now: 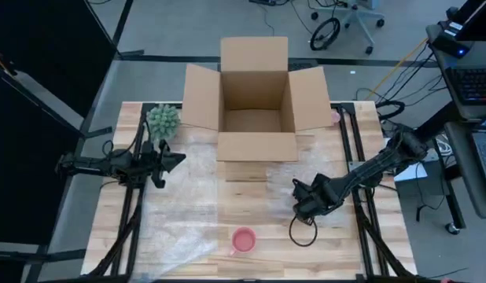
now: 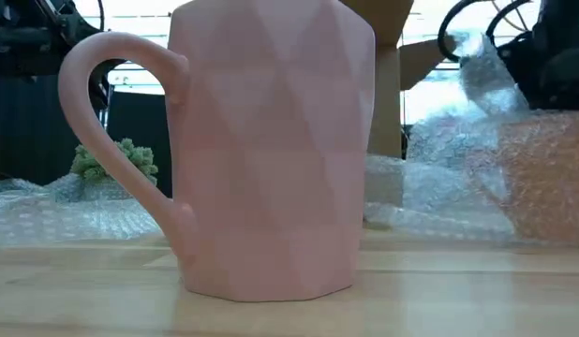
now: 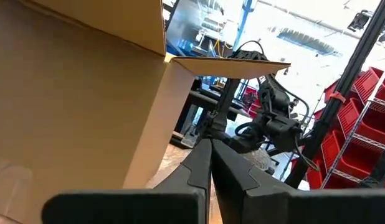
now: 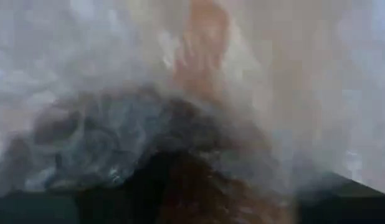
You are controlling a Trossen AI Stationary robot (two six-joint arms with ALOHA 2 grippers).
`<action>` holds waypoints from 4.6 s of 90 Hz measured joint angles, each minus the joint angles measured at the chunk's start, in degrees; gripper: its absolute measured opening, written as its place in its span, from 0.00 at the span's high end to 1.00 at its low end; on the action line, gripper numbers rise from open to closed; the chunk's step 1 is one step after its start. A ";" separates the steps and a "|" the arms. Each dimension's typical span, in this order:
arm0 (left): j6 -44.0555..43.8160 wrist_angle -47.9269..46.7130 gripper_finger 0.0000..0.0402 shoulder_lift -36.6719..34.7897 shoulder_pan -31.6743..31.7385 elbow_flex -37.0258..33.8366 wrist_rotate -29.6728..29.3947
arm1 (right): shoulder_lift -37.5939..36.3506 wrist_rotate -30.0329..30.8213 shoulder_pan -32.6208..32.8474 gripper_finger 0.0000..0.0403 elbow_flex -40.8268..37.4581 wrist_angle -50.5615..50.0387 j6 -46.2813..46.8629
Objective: Wrap mug
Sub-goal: Wrap the yellow mug with bubble wrap
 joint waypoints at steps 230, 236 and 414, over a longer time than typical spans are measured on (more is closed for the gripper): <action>-0.64 6.24 1.00 9.23 -2.01 3.94 9.97 | 5.03 -3.70 6.43 0.48 6.42 11.01 13.92; 1.65 5.66 1.00 12.23 -3.29 5.59 9.18 | 5.01 -2.11 6.43 0.48 6.42 11.01 13.84; 2.74 20.64 1.00 125.83 -13.54 80.46 9.73 | 4.94 -1.84 6.53 0.48 7.25 13.42 -5.44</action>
